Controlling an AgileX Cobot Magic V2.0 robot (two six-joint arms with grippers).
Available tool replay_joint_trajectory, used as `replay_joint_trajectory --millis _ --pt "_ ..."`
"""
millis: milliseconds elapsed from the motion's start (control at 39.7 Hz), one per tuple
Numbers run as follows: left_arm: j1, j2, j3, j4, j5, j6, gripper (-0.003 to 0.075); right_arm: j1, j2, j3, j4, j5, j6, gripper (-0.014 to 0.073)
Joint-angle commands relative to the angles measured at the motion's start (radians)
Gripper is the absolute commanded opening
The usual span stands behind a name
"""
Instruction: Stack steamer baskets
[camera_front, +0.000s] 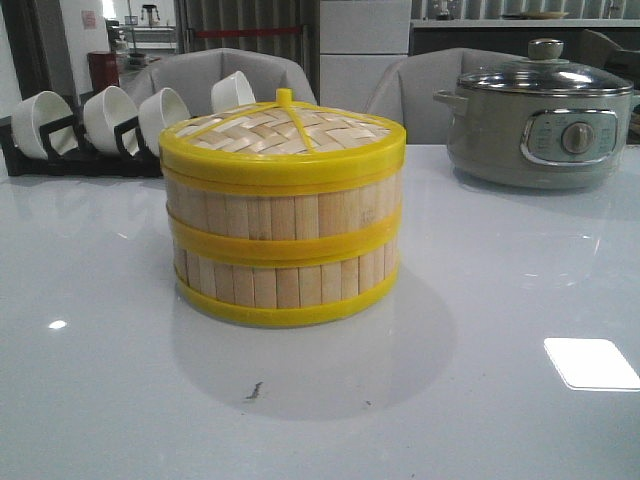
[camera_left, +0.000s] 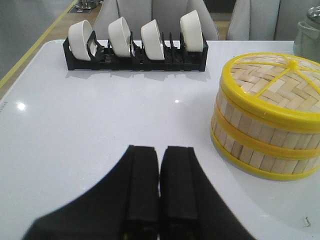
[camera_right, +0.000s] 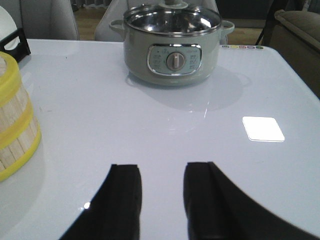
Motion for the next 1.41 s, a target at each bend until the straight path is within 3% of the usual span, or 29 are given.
replay_joint_trajectory --millis 0,126,277,302,353,1386 --pt "-0.006 0.012 -0.028 -0.004 -0.085 -0.005 0.0085 -0.004 -0.013 0.0 0.0 -0.103 -0.002 0.0333" --pt "-0.006 0.012 -0.028 -0.004 -0.085 -0.005 0.0085 -0.004 -0.023 0.002 0.0 -0.109 -0.002 0.0294" --pt "-0.006 0.012 -0.028 -0.004 -0.085 -0.005 0.0085 -0.004 -0.023 0.002 0.0 -0.098 -0.002 0.0018" --pt "-0.006 0.012 -0.028 -0.004 -0.085 -0.005 0.0085 -0.004 -0.023 0.002 0.0 -0.095 -0.002 0.0013" --pt "-0.006 0.012 -0.028 -0.004 -0.085 -0.005 0.0085 -0.004 -0.023 0.002 0.0 -0.092 -0.002 0.004" --pt "-0.006 0.012 -0.028 -0.004 -0.085 -0.005 0.0085 -0.003 -0.023 0.002 0.0 -0.094 -0.002 0.0027"
